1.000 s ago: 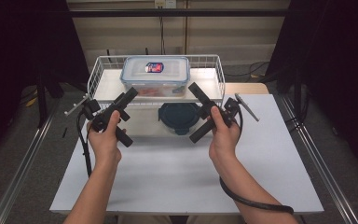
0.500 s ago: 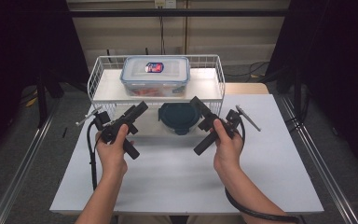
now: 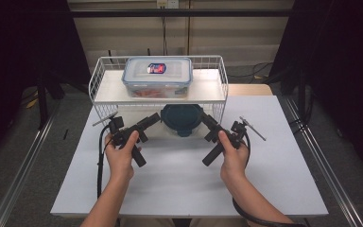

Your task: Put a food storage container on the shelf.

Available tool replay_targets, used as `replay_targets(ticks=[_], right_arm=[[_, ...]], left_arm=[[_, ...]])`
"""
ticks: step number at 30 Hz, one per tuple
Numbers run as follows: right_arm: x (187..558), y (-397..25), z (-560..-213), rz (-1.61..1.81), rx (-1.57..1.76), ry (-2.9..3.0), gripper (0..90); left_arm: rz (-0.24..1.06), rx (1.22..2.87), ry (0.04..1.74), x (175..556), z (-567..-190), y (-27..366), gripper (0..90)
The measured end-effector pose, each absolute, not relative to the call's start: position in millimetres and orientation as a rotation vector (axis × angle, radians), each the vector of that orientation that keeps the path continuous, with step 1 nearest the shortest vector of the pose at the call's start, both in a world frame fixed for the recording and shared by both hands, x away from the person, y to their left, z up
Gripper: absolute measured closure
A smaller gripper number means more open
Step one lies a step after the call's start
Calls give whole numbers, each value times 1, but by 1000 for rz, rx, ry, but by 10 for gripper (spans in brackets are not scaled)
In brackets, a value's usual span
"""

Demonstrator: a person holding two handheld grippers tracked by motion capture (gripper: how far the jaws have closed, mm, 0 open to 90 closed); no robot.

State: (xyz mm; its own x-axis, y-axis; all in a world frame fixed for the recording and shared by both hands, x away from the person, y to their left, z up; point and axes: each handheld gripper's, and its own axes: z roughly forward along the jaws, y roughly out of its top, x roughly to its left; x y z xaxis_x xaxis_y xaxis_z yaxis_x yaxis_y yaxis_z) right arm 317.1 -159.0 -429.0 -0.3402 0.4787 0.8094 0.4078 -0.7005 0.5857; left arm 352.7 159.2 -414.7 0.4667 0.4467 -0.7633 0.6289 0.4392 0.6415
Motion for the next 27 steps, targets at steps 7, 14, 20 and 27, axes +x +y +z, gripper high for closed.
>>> replay_targets(ticks=[7,14,20,27], right_arm=[[318,-162,-453,2171,1860,1214,362],[326,-164,-470,2098,1926,1190,441],[335,-163,-480,2050,1980,1189,511],[346,-155,-489,2031,2067,1144,563]], left_arm=[[-134,1242,1172,355,-425,156,133],[-106,1276,1196,355,-429,160,126],[-88,1302,1228,355,-434,163,123],[-83,1313,1220,352,-432,163,126]])
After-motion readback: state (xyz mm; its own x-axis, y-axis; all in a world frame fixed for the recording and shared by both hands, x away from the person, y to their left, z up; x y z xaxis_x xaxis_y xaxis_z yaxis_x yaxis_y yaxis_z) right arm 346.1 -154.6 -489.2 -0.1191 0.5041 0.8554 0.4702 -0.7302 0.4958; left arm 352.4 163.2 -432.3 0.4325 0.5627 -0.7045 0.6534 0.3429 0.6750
